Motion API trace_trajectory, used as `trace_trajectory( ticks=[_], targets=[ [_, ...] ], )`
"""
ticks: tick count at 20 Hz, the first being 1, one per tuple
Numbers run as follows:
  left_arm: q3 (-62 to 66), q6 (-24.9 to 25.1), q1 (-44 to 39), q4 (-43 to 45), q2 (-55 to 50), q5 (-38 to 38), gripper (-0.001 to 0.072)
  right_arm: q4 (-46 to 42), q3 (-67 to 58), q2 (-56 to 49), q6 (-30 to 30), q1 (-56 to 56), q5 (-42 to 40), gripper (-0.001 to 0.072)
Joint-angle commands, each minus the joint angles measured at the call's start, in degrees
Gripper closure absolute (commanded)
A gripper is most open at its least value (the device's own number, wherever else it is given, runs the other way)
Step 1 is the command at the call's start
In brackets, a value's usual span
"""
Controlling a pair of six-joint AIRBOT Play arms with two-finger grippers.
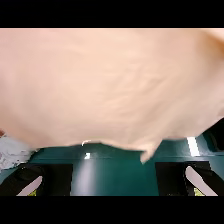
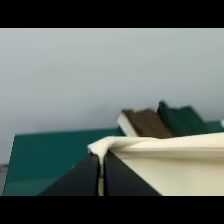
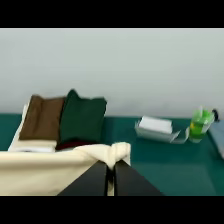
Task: Fold the shirts.
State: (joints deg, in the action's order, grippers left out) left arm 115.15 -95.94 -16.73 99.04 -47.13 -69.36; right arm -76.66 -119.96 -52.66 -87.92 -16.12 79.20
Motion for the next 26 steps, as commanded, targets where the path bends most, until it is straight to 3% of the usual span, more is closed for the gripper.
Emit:
trace_trajectory(
  ticks=[1, 4, 8, 11, 15, 17, 20, 23, 26],
  targets=[
    [-3.8, 0.4, 0.1, 3.3, -9.9, -10.8, 0.0682, 5.3, 8.5, -5.0, -0.7, 0.0, 3.4, 0.0697],
    [-13.7, 0.3, 0.1, 0.9, -20.2, -9.4, 0.0682, 4.2, 21.8, -10.8, -0.5, 2.6, 3.4, 0.0697],
    [-25.2, 0.3, 0.1, -1.7, -34.6, -1.5, 0.0682, -0.6, 33.6, -22.1, 0.2, 7.8, 0.2, 0.0697],
    [-25.9, 0.3, 1.0, -2.1, -42.9, 3.5, 0.0681, -1.0, 34.8, -30.6, 0.2, 9.9, -5.0, 0.0697],
    [-25.1, 0.2, 4.8, -4.3, -44.9, 9.4, 0.0682, -1.0, 26.9, -38.4, 0.1, 10.0, -5.9, 0.0697],
    [-22.6, 0.9, 6.6, -7.3, -44.9, 7.5, 0.0682, -1.6, 22.3, -39.3, 0.1, 9.8, -5.0, 0.0697],
    [-18.5, 6.6, 7.7, -10.9, -44.4, -1.2, 0.0682, -4.1, 18.4, -37.9, 0.2, 9.1, -0.5, 0.0697],
    [-19.0, 9.2, 7.7, -11.7, -43.9, -11.3, 0.0681, -9.1, 24.3, -32.8, 0.2, 9.0, 0.8, 0.0697],
    [-23.5, 9.4, 7.6, -16.6, -43.9, -13.6, 0.0681, -10.5, 35.8, -26.6, 0.4, 9.0, -0.2, 0.0697]
  ],
)
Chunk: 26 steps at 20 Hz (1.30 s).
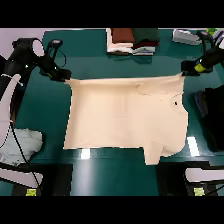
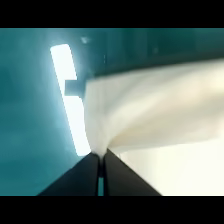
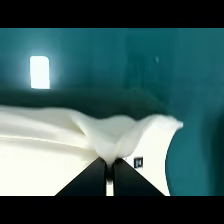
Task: Fold the shirts.
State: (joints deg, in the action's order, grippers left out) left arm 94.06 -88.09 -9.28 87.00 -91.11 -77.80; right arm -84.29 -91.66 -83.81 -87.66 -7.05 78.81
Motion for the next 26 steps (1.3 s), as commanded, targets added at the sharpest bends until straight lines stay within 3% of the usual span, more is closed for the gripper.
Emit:
trace_trajectory(
  ticks=[1, 7, 12, 13, 14, 15, 19, 21, 22, 23, 26],
  targets=[
    [-4.4, 1.6, 0.2, -6.1, 0.1, -4.8, 0.0681, -2.8, 11.3, 6.1, 0.1, 0.0, -0.5, 0.0697],
    [-16.5, 1.1, 0.2, -9.0, 0.0, 3.5, 0.0681, -2.6, 30.3, 12.0, 0.0, 0.0, -8.3, 0.0695],
    [-18.7, 1.1, 0.2, -9.8, 0.0, 4.8, 0.0679, 0.9, 35.3, 12.4, -0.9, -0.1, -13.0, 0.0691],
    [-18.7, 1.1, 0.2, -9.8, 0.1, 4.2, 0.0610, 1.6, 35.2, 12.4, -0.9, -0.1, -13.2, 0.0660],
    [-18.7, 1.0, 0.2, -9.6, 0.3, 3.6, 0.0288, 1.7, 34.5, 12.4, -0.8, -0.1, -12.9, 0.0429],
    [-18.7, 0.5, 0.2, -8.9, 1.2, 2.9, 0.0219, 1.7, 33.0, 12.4, -0.8, -0.1, -11.8, 0.0309],
    [-21.8, -1.5, 0.2, -5.8, 11.1, 0.4, 0.0222, 1.7, 27.5, 15.6, -0.8, 0.0, -6.4, 0.0308],
    [-29.0, -3.4, 0.2, -5.6, 18.9, 0.4, 0.0222, 1.7, 27.6, 19.5, -0.8, -0.1, -5.6, 0.0295],
    [-33.6, -4.2, 0.2, -5.6, 22.8, 0.5, 0.0222, 1.7, 27.5, 21.1, -0.8, 0.0, -5.3, 0.0222],
    [-38.6, -5.2, 0.2, -5.6, 26.5, 0.7, 0.0222, 1.7, 27.5, 22.6, -0.8, -0.1, -5.2, 0.0208],
    [-51.7, -7.9, 0.2, -5.9, 34.4, 1.1, 0.0222, 1.7, 27.5, 25.1, -0.8, 0.0, -5.3, 0.0208]
  ],
)
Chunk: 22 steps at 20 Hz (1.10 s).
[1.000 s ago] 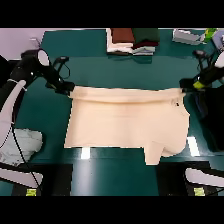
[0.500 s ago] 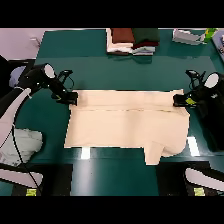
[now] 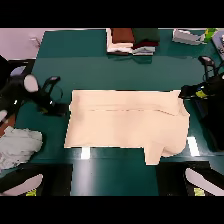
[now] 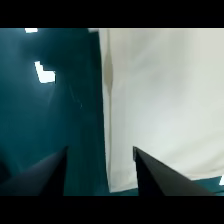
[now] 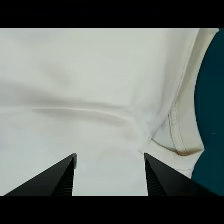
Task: Fold the shirts.
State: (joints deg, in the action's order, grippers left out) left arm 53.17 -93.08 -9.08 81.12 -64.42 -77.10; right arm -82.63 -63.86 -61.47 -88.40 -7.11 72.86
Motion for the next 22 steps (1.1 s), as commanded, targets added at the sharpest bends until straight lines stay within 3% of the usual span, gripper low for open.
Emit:
trace_trajectory(
  ticks=[1, 6, 15, 16, 17, 19, 20, 22],
  targets=[
    [-14.4, -3.1, 0.0, -1.0, 9.4, 1.2, 0.0222, 0.1, -0.3, 2.8, -0.1, 0.0, 0.7, 0.0208],
    [-24.0, -2.9, 0.0, -9.1, 11.2, 6.2, 0.0222, 0.6, -0.3, 2.8, -0.1, 0.0, 0.8, 0.0208],
    [-25.4, 0.4, 0.0, -13.5, 11.2, 7.6, 0.0225, 0.6, -0.3, 2.8, -0.2, 0.0, 1.4, 0.0208],
    [-26.0, 0.5, 0.0, -13.5, 11.2, 7.7, 0.0286, 0.6, -0.3, 2.8, -0.3, 0.0, 1.4, 0.0209],
    [-26.7, 1.1, 0.0, -13.6, 11.2, 8.1, 0.0429, 0.6, -0.3, 2.8, -0.3, 0.0, 1.3, 0.0209],
    [-27.4, 3.1, 0.0, -14.3, 11.2, 9.9, 0.0506, 0.6, -0.3, 2.8, -0.5, 0.0, 1.5, 0.0209],
    [-27.0, 3.2, 0.0, -14.3, 11.2, 10.6, 0.0658, 0.6, -0.3, 2.8, -0.5, 0.0, 2.1, 0.0209],
    [-24.6, 3.6, 0.0, -14.1, 11.3, 10.9, 0.0682, 0.5, -0.2, 2.8, -0.5, 0.0, 4.8, 0.0209]
  ],
)
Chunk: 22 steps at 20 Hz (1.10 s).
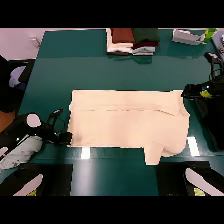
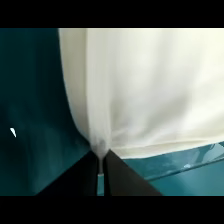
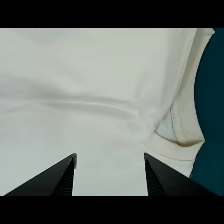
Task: Fold the shirts.
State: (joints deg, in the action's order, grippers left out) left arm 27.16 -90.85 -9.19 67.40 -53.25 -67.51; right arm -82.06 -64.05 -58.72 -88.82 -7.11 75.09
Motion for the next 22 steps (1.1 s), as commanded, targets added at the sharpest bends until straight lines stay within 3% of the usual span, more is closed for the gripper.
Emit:
trace_trajectory(
  ticks=[1, 5, 6, 7, 9, 16, 22],
  targets=[
    [3.2, 1.4, 0.1, -0.1, 0.2, 0.9, 0.0682, -0.9, 0.4, 0.2, -0.1, 0.0, 4.9, 0.0209],
    [7.7, 2.9, 0.1, -0.1, 2.3, -0.9, 0.0682, -6.4, 13.0, 7.3, -0.5, -0.8, 9.7, 0.0209],
    [8.2, 3.0, 0.1, -0.1, 2.5, -1.1, 0.0682, -6.0, 16.5, 9.1, -0.6, -1.9, 11.6, 0.0195],
    [8.2, 3.5, 0.1, -0.1, 3.0, -1.0, 0.0682, -5.5, 19.8, 10.8, -0.7, -3.3, 13.8, 0.0126],
    [8.2, 3.5, 0.1, -0.2, 3.0, -1.0, 0.0682, -4.9, 25.4, 13.9, -0.7, -6.4, 16.2, 0.0116],
    [8.2, 3.9, 0.1, -0.3, 3.0, 0.5, 0.0681, -2.8, 39.3, 18.0, -4.7, -11.1, 12.5, 0.0140],
    [8.2, 3.9, 0.1, -0.4, 3.0, 0.5, 0.0681, 2.7, 38.8, 11.7, -5.1, -10.7, 7.5, 0.0145]
  ],
)
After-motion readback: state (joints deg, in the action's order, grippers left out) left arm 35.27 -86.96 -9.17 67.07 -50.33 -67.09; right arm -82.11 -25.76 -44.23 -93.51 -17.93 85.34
